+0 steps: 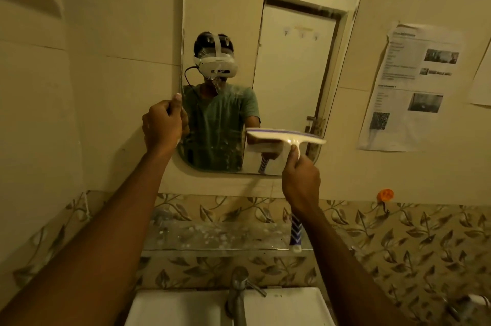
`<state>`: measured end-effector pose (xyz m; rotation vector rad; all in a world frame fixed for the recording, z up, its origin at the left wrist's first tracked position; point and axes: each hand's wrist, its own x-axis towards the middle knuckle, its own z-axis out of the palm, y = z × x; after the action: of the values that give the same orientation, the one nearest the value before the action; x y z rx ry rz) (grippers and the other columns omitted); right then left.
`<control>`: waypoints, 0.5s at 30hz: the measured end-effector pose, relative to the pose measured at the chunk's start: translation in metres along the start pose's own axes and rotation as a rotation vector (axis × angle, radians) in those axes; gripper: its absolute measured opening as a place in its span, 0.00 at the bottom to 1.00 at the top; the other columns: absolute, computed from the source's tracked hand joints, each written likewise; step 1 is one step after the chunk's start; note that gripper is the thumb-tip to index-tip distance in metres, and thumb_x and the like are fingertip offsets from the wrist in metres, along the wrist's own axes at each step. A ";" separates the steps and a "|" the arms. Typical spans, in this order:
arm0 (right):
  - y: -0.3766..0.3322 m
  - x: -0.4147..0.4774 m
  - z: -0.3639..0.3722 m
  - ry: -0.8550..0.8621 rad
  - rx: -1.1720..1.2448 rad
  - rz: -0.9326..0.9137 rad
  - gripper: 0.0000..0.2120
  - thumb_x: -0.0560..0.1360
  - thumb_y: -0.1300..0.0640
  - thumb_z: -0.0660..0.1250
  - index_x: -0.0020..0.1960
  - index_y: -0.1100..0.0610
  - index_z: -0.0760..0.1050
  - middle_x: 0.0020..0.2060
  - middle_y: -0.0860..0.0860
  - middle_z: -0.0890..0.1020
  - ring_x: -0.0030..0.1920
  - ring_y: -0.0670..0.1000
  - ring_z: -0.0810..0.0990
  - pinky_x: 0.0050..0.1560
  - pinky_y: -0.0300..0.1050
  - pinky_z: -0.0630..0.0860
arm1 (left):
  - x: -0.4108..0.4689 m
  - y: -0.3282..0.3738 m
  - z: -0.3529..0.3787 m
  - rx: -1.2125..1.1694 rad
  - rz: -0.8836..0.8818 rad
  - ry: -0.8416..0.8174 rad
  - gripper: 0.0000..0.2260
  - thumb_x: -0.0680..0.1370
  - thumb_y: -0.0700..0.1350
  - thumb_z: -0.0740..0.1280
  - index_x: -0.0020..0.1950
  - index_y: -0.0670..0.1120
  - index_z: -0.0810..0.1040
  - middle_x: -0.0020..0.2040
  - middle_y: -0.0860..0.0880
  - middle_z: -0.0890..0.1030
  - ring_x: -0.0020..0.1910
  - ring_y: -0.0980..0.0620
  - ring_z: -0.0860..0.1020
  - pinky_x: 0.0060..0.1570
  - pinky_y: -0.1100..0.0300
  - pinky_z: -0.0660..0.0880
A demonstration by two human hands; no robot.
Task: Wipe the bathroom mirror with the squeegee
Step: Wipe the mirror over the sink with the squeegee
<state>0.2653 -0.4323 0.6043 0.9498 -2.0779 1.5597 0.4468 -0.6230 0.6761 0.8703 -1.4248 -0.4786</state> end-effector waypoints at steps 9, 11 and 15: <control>0.046 -0.053 0.017 -0.110 -0.028 0.062 0.21 0.82 0.43 0.51 0.34 0.47 0.69 0.24 0.46 0.74 0.23 0.42 0.73 0.22 0.34 0.61 | 0.005 -0.004 0.003 -0.006 -0.013 -0.029 0.19 0.80 0.59 0.57 0.39 0.47 0.75 0.30 0.57 0.71 0.31 0.63 0.69 0.29 0.65 0.63; 0.050 -0.058 0.016 -0.115 -0.030 0.069 0.21 0.82 0.43 0.51 0.35 0.47 0.69 0.26 0.46 0.75 0.27 0.42 0.74 0.25 0.38 0.61 | 0.003 -0.002 0.001 0.002 -0.015 -0.037 0.20 0.80 0.59 0.57 0.37 0.48 0.74 0.29 0.57 0.71 0.30 0.63 0.69 0.29 0.65 0.62; 0.050 -0.064 0.020 -0.102 0.007 0.071 0.23 0.82 0.42 0.49 0.36 0.51 0.72 0.27 0.48 0.76 0.27 0.43 0.75 0.26 0.38 0.64 | -0.002 0.004 -0.003 0.010 -0.007 -0.042 0.20 0.81 0.57 0.57 0.30 0.54 0.68 0.26 0.58 0.70 0.26 0.65 0.70 0.27 0.68 0.60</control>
<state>0.2770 -0.4249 0.5223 0.9865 -2.1997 1.5854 0.4482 -0.6184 0.6775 0.8774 -1.4643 -0.4982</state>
